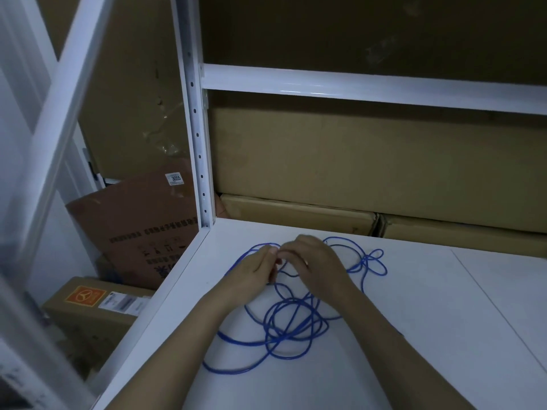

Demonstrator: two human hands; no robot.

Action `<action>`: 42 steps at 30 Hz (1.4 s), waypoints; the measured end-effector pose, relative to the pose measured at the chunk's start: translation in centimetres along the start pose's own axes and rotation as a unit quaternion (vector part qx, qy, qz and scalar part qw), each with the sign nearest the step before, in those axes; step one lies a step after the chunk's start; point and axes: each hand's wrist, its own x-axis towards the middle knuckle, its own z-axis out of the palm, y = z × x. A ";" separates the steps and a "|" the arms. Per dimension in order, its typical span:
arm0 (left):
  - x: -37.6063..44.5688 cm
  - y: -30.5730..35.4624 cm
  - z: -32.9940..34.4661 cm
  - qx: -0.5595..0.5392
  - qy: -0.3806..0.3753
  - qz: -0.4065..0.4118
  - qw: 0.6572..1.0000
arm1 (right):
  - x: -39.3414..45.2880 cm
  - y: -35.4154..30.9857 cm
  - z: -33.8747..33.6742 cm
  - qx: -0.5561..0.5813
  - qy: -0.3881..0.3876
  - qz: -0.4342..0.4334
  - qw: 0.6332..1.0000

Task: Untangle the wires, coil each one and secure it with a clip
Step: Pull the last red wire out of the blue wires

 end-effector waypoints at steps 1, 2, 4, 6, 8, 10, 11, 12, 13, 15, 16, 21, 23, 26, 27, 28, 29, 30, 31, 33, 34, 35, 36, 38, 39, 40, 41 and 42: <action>-0.1 0.5 0.4 -0.036 -0.008 -0.012 0.999 | 0.1 0.1 -0.2 0.041 0.034 0.025 0.998; -0.1 1.1 0.7 -0.083 -0.015 -0.026 0.996 | 0.1 0.2 -0.5 0.089 0.064 0.061 0.992; -0.2 2.0 1.0 -0.189 -0.019 -0.035 0.981 | 0.2 -0.1 -0.9 0.203 0.099 0.143 0.963; -0.4 2.7 1.2 -0.279 -0.006 -0.018 0.960 | 0.0 -0.6 -1.0 0.285 0.104 0.191 0.934; -0.5 3.1 1.4 -0.361 0.018 -0.012 0.932 | -0.5 -1.0 -0.8 0.333 0.095 0.212 0.914; -0.4 3.3 1.8 -0.426 0.052 -0.029 0.903 | -1.0 -1.2 -0.4 0.355 0.084 0.218 0.905; -0.2 3.3 1.9 -0.452 0.071 -0.039 0.888 | -1.3 -1.3 -0.1 0.352 0.077 0.217 0.907; 0.0 3.3 2.1 -0.474 0.085 -0.047 0.875 | -1.6 -1.5 0.3 0.343 0.069 0.213 0.912; 0.1 3.3 2.2 -0.493 0.094 -0.050 0.863 | -1.9 -1.6 0.6 0.338 0.060 0.210 0.916; 0.1 3.2 2.5 -0.525 0.094 -0.043 0.845 | -2.2 -1.8 1.2 0.329 0.047 0.197 0.922; 0.0 3.1 2.7 -0.538 0.088 -0.037 0.837 | -2.4 -1.9 1.4 0.325 0.044 0.189 0.925; -0.3 2.9 2.8 -0.553 0.091 -0.006 0.828 | -2.6 -2.2 2.1 0.323 0.055 0.194 0.924; -0.4 3.0 2.8 -0.553 0.100 -0.006 0.827 | -2.6 -2.3 2.6 0.310 0.050 0.194 0.929; -0.7 2.9 2.9 -0.562 0.113 -0.009 0.819 | -2.3 -2.6 3.0 0.314 0.047 0.201 0.927; -0.8 2.8 2.9 -0.562 0.116 -0.011 0.819 | -2.2 -2.7 3.1 0.323 0.052 0.207 0.922; -1.0 2.8 2.9 -0.563 0.115 -0.014 0.819 | -2.2 -2.8 3.2 0.324 0.059 0.213 0.920; -1.1 2.7 2.9 -0.565 0.112 -0.020 0.817 | -2.3 -3.0 3.3 0.320 0.068 0.214 0.920; -1.3 2.6 2.8 -0.564 0.106 -0.027 0.818 | -2.4 -3.0 3.4 0.301 0.080 0.214 0.926; -1.3 2.4 2.8 -0.553 0.101 -0.033 0.826 | -2.6 -3.0 3.5 0.281 0.090 0.215 0.931; -1.5 2.0 2.8 -0.493 0.105 -0.031 0.863 | -2.8 -2.8 4.0 0.240 0.111 0.223 0.938; -1.7 1.8 2.9 -0.452 0.114 -0.030 0.884 | -2.7 -2.7 4.1 0.220 0.117 0.233 0.940; -1.8 1.6 2.9 -0.414 0.127 -0.038 0.901 | -2.6 -2.6 4.2 0.201 0.120 0.241 0.942; -2.1 1.4 2.7 -0.380 0.140 -0.056 0.912 | -2.6 -2.4 4.1 0.172 0.117 0.241 0.948; -2.3 1.0 2.2 -0.341 0.146 -0.101 0.923 | -2.5 -2.4 3.8 0.085 0.090 0.214 0.969; -2.3 0.9 1.8 -0.326 0.139 -0.127 0.926 | -2.5 -2.5 3.6 0.035 0.074 0.191 0.978; -2.3 0.8 1.4 -0.296 0.130 -0.150 0.934 | -2.5 -2.7 3.6 -0.006 0.057 0.167 0.984; -2.4 0.7 1.0 -0.237 0.118 -0.158 0.951 | -2.5 -3.0 3.6 -0.034 0.037 0.144 0.988; -2.6 0.5 0.6 -0.154 0.106 -0.142 0.972 | -2.5 -3.2 3.7 -0.051 0.017 0.121 0.991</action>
